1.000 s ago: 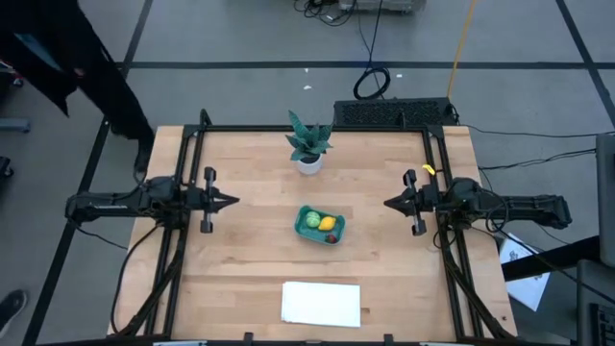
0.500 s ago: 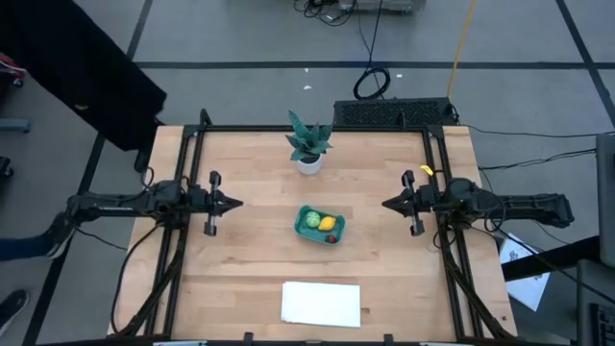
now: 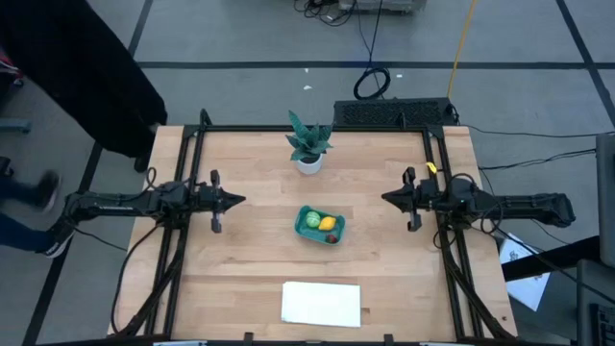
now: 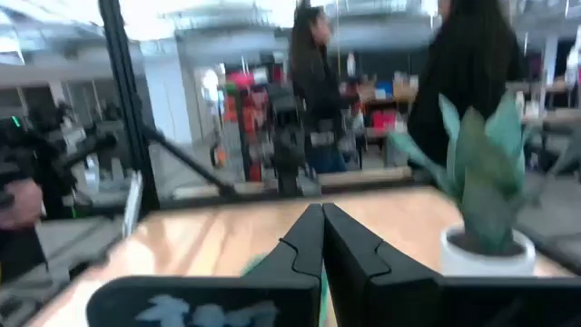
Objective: Pick and placing Produce into tupperware
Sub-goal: Adjust the green bin on the table
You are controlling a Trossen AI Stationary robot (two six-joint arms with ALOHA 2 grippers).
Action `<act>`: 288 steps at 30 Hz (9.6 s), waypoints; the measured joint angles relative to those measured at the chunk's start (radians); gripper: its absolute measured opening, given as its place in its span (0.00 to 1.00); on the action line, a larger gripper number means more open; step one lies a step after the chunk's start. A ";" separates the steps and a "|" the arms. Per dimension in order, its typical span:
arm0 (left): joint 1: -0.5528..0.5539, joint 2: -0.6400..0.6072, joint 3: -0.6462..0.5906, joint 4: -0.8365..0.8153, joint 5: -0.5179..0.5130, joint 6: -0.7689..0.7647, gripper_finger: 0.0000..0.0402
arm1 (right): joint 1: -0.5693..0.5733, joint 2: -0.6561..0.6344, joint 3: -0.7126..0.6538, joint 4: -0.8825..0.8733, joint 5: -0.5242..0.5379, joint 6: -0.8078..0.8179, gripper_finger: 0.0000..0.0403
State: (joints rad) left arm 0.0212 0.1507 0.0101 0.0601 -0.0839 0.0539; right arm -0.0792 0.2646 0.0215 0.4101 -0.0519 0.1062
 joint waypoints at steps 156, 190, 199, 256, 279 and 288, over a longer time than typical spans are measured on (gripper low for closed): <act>-0.187 0.331 0.092 0.143 -0.180 -0.061 0.01 | 0.108 0.140 0.086 -0.096 0.129 0.005 0.00; -0.102 1.280 0.284 0.726 -0.014 -0.123 0.00 | 0.201 0.611 0.086 0.245 0.137 0.091 0.00; -0.058 1.370 0.292 0.798 0.005 -0.172 0.00 | 0.245 0.698 0.086 0.288 0.190 0.147 0.00; -0.082 1.540 0.421 0.808 0.137 -0.167 0.00 | 0.302 1.270 0.225 0.513 0.207 0.241 0.00; -0.112 1.540 0.421 0.806 0.134 -0.188 0.00 | 0.254 1.270 0.225 0.512 0.208 0.235 0.00; -0.122 1.568 0.436 0.825 0.132 -0.194 0.00 | 0.232 1.270 0.225 0.512 0.213 0.225 0.00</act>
State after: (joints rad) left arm -0.1009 1.7189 0.4458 0.8853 0.0480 -0.1400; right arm 0.1531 1.5342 0.2469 0.9226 0.1606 0.3317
